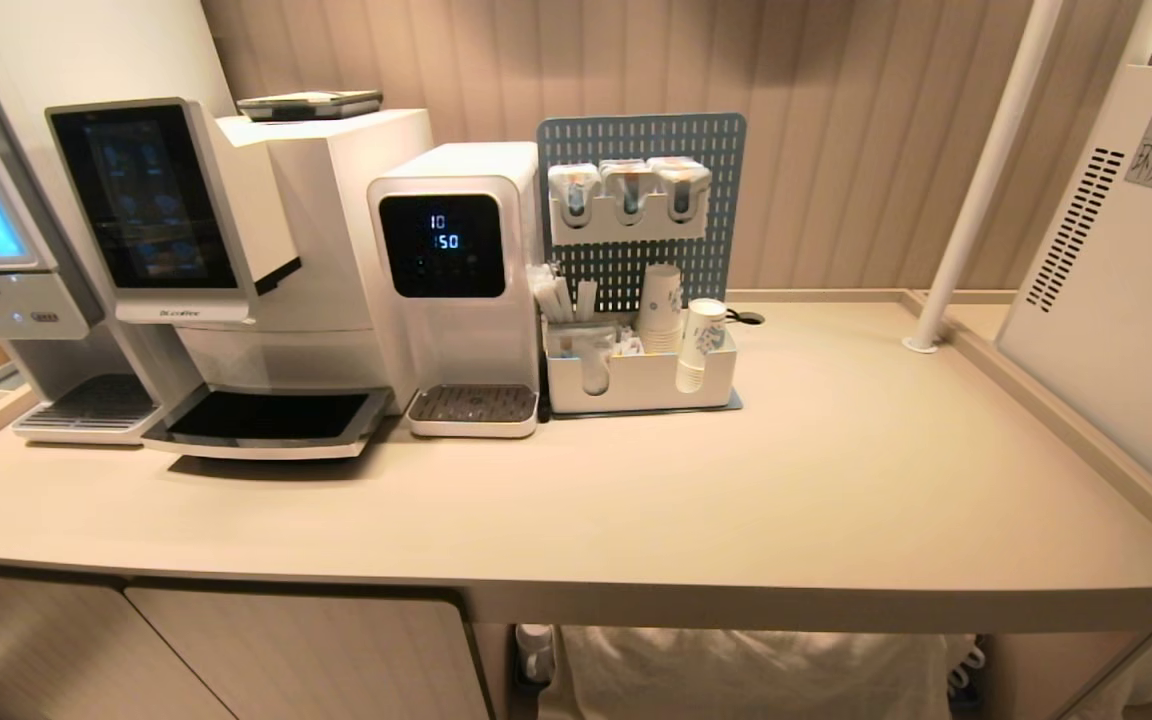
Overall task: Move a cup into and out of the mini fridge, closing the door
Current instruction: Put the yoghurt in the freezer
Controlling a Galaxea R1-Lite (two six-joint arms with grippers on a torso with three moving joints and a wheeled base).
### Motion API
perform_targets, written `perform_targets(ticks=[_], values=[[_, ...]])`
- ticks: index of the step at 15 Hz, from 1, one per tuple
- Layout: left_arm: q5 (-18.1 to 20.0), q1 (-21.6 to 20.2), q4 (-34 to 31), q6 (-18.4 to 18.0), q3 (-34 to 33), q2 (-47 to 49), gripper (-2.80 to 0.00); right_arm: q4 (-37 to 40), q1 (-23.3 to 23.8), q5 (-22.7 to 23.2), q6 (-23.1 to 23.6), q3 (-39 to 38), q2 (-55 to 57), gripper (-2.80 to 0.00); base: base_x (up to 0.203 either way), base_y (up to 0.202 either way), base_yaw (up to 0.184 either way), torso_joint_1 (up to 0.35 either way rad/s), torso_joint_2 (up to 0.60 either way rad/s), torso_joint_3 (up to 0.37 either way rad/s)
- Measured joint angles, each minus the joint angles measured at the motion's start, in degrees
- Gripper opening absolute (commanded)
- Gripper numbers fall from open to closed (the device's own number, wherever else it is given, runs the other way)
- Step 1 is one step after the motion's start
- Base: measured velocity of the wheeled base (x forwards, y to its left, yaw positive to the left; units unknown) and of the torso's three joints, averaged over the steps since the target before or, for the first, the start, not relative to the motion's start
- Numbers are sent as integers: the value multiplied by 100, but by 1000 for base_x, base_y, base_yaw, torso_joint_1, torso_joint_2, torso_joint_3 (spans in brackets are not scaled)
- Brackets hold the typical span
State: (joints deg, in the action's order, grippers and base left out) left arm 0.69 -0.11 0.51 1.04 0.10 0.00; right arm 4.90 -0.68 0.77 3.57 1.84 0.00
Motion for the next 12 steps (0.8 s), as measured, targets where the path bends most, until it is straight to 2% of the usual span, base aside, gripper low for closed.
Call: perform_targets(ticks=[5, 12], values=[[-3, 0, -2, 0, 0, 0, -280, 5, 5, 2, 1, 1, 0, -280, 0, -18, -1, 1, 1, 0], [-1, -10, 1, 0, 0, 0, -280, 27, 2, -2, 6, 10, 2, -280, 0, -189, 0, 4, 2, 4]])
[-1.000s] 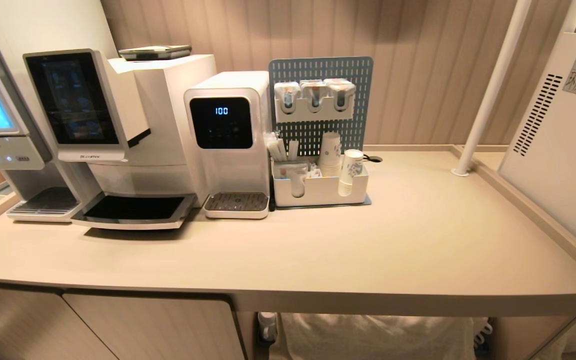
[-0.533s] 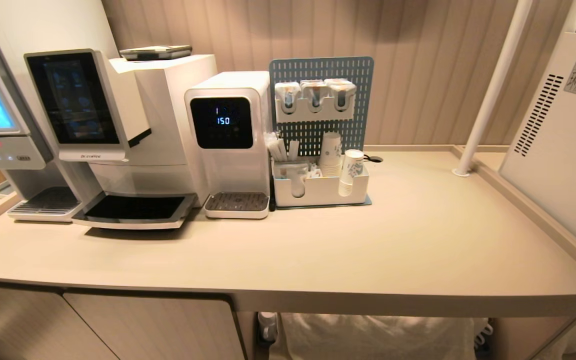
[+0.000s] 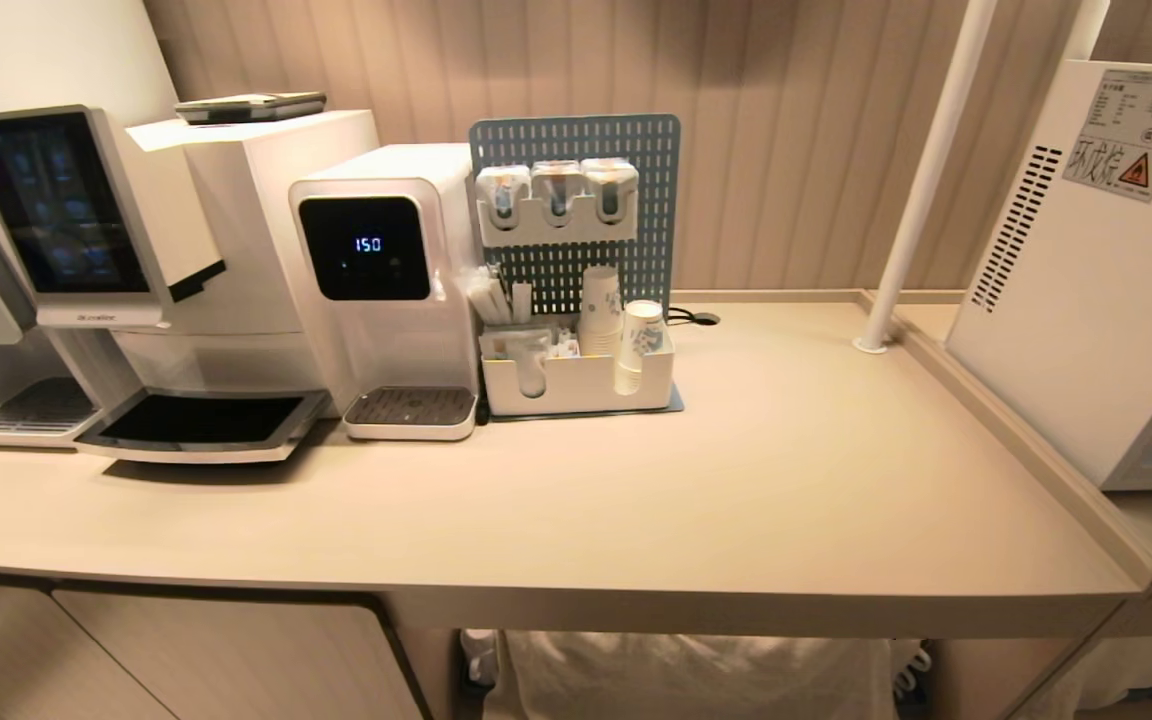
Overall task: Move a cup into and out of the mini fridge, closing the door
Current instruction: Put the yoghurt in the freezer
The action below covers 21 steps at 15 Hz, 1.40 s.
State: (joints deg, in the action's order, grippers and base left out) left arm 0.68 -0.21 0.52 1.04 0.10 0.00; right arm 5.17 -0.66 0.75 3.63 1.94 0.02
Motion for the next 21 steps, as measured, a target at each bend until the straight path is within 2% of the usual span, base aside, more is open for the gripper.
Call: perform_targets(ticks=[21], values=[[0, 0, -2, 0, 0, 0, -280, 26, -2, 13, 2, 7, -2, -280, 0, -193, -1, 2, 1, 3]])
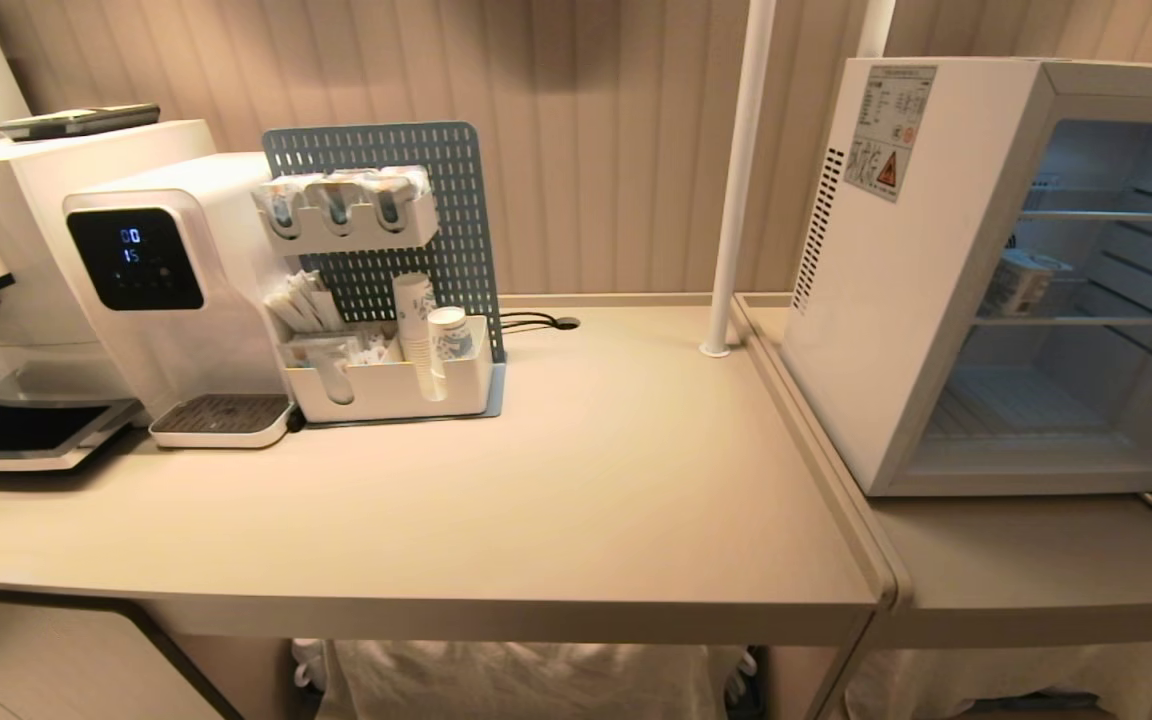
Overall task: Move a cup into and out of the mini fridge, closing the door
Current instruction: Put the yoghurt in the freezer
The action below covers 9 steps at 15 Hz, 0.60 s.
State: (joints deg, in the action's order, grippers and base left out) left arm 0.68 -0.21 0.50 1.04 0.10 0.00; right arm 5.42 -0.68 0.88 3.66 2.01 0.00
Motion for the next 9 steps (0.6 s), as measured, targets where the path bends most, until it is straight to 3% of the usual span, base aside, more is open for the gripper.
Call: perform_targets(ticks=[9], values=[[2, 5, -1, -2, 0, 0, -280, 0, -5, -4, 6, 0, 2, -280, 0, -197, -1, 2, 2, 1]])
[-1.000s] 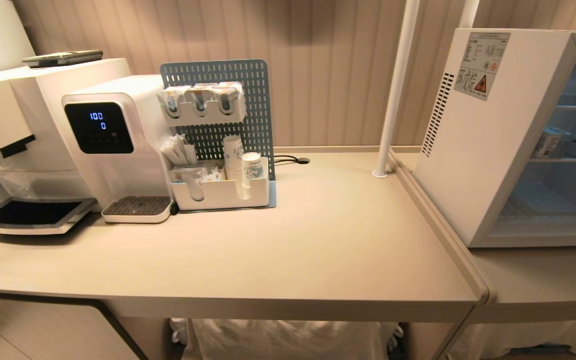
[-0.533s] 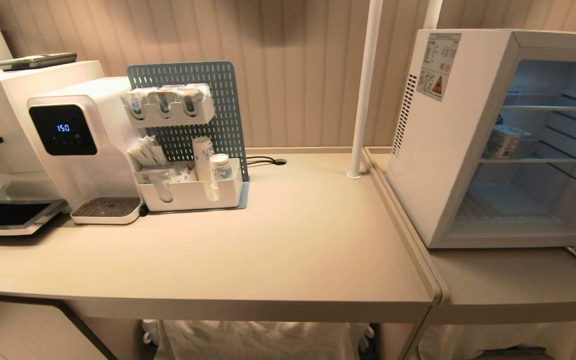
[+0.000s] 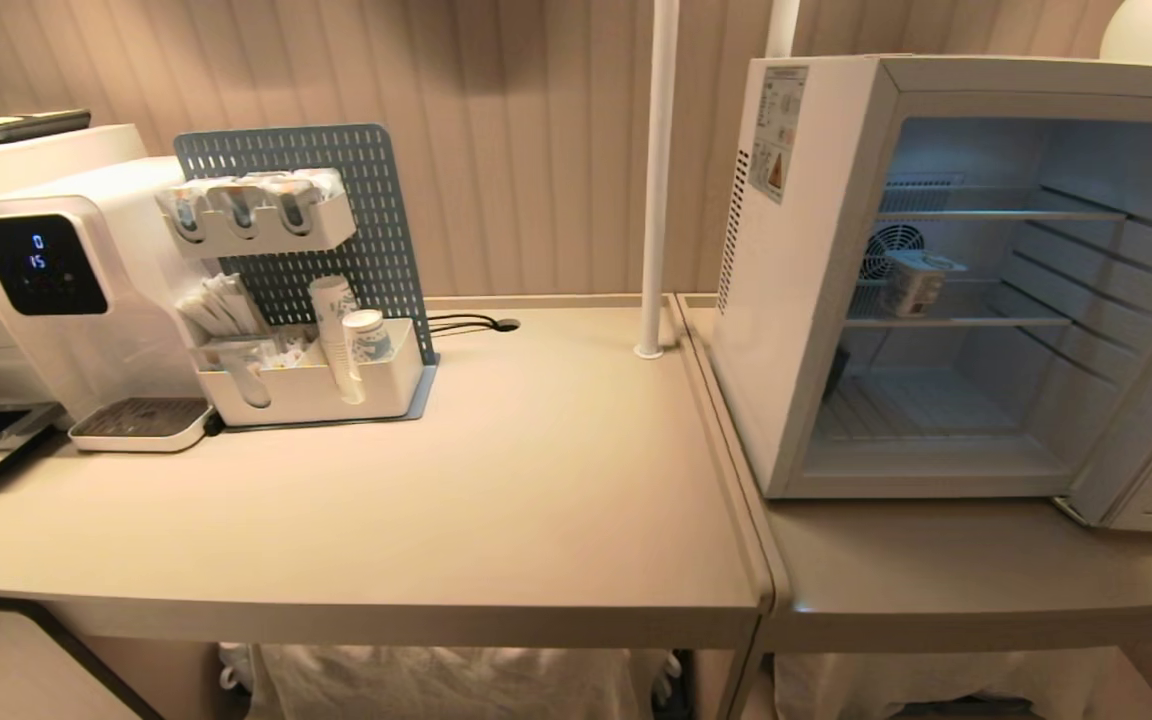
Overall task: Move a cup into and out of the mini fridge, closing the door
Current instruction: Put the yoghurt in the freezer
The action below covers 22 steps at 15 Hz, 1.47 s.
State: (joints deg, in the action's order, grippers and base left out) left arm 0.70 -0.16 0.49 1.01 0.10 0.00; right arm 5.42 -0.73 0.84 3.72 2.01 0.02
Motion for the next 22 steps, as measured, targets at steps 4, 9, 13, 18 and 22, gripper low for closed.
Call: perform_targets(ticks=[4, 9, 13, 18, 22], values=[[-3, 2, 2, 1, 0, 0, -280, -2, 7, 0, 0, 0, 0, -280, 0, -195, -1, 2, 3, 6], [1, 0, 4, 0, 0, 0, -280, 2, 5, 2, 2, 0, -2, -280, 0, -195, -2, 4, 0, 1], [2, -6, 3, 7, 0, 0, -280, 13, 0, 7, 30, 0, -2, -280, 0, -152, -2, 0, 5, -2], [1, 2, 0, 9, 0, 0, -280, -22, 1, 8, 220, 7, 17, -280, 0, 0, 0, 0, 0, 0], [0, 0, 4, 11, 0, 0, -280, -84, -2, 5, 273, -15, 115, -280, 0, 0, 0, 0, 0, 0]])
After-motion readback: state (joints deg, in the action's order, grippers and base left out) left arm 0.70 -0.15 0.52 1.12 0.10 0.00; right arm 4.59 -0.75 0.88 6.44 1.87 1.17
